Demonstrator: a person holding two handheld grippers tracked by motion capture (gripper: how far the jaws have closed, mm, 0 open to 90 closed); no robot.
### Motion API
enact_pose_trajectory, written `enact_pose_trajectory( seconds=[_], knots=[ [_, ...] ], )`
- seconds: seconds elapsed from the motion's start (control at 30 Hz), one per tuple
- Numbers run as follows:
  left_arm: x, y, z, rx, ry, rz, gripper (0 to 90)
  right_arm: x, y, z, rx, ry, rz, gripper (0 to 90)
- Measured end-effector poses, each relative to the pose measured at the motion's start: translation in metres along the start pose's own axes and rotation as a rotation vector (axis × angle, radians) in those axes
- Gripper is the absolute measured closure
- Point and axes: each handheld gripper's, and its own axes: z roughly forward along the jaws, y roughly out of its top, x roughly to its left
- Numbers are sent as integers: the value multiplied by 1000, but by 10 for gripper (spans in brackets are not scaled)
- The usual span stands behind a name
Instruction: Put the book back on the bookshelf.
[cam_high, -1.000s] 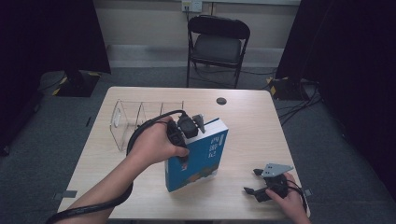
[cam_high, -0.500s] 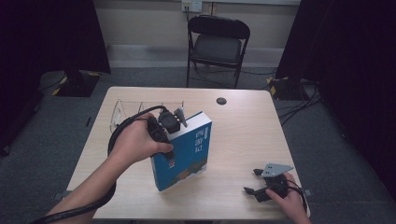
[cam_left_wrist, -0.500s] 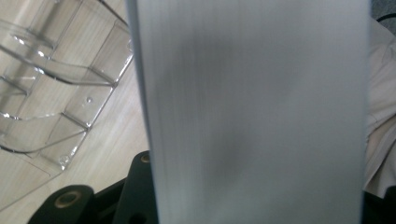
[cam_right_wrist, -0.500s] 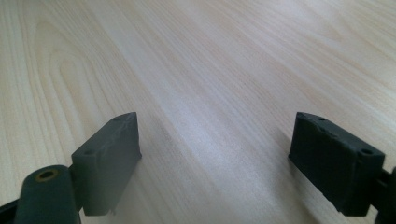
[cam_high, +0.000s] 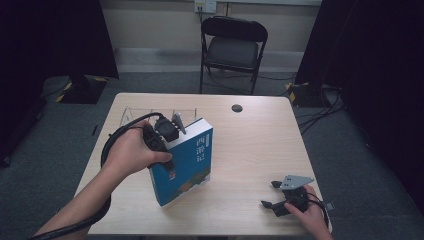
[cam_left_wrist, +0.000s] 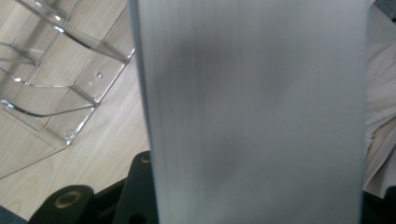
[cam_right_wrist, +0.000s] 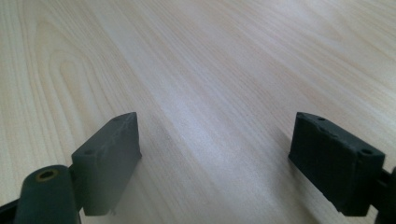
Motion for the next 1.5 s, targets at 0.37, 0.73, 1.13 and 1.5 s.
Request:
enact_pose_trajectory(
  seconds=[0.37,0.73,1.13,1.5],
  knots=[
    [15,-15,-5,-18,1,-76,621,0,0,0,0,1,0,150],
    [25,-26,-7,-24,-4,-136,621,0,0,0,1,2,4,151],
    [34,-32,-9,-37,5,-182,621,0,0,1,-5,11,3,151],
    [41,-31,-11,-38,14,-217,621,0,0,0,0,1,2,151]
  ],
)
